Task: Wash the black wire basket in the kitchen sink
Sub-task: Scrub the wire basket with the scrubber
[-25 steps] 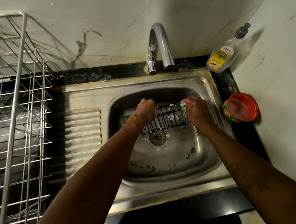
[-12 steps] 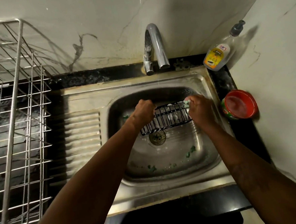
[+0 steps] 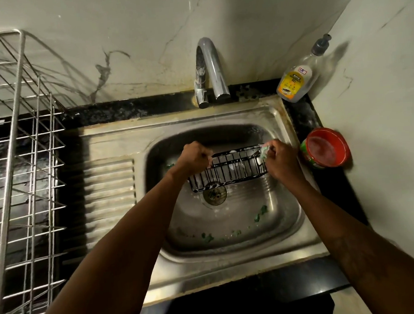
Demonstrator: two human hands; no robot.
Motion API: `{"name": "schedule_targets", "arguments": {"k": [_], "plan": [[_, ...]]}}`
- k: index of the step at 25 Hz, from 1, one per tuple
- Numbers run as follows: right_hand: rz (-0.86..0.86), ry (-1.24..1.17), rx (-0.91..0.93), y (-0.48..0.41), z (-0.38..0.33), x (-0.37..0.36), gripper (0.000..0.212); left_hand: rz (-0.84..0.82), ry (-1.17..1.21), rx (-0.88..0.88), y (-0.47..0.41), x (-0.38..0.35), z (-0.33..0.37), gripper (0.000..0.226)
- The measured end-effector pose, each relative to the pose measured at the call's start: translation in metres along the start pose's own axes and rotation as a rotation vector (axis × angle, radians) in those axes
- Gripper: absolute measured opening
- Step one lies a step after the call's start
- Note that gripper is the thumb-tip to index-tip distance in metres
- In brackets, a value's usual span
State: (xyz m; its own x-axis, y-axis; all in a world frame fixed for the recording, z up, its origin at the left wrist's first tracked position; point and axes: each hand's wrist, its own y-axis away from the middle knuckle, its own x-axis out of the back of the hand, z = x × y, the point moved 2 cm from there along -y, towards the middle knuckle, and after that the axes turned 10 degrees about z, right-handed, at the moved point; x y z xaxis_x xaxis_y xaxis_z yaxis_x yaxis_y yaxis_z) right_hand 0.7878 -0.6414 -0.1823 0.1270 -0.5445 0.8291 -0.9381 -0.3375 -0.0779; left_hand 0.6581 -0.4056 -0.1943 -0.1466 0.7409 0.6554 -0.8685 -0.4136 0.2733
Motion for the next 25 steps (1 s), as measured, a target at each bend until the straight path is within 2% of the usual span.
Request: {"name": "schedule_targets", "arguments": {"k": [3,8,11,13,16,19,21,25], "plan": [[0.090,-0.060,-0.048,-0.018,-0.026,0.009,0.026,0.019,0.061,0.045,0.001,0.003,-0.003,0.019],[0.090,-0.112,0.103,-0.022,-0.064,0.030,0.025,0.028,0.148,-0.075,0.009,-0.002,0.040,0.017],[0.070,-0.057,0.209,-0.009,-0.094,0.035,0.024,0.051,0.401,-0.101,0.011,0.002,0.072,0.016],[0.057,-0.119,0.230,-0.002,-0.109,0.041,0.022,0.066,0.560,-0.107,0.013,0.004,0.074,0.017],[-0.062,-0.291,0.140,0.003,-0.120,0.040,0.021,0.056,0.848,-0.078,0.022,0.007,0.058,0.016],[-0.108,-0.420,0.036,0.002,-0.125,0.038,0.024,0.081,1.028,-0.057,0.027,0.008,0.044,0.017],[-0.124,-0.431,0.038,0.001,-0.127,0.036,0.024,0.105,1.081,-0.043,0.027,0.008,0.038,0.021],[-0.191,-0.295,0.231,0.004,-0.131,0.024,0.025,0.103,1.038,-0.070,0.026,0.013,0.032,0.021]]}}
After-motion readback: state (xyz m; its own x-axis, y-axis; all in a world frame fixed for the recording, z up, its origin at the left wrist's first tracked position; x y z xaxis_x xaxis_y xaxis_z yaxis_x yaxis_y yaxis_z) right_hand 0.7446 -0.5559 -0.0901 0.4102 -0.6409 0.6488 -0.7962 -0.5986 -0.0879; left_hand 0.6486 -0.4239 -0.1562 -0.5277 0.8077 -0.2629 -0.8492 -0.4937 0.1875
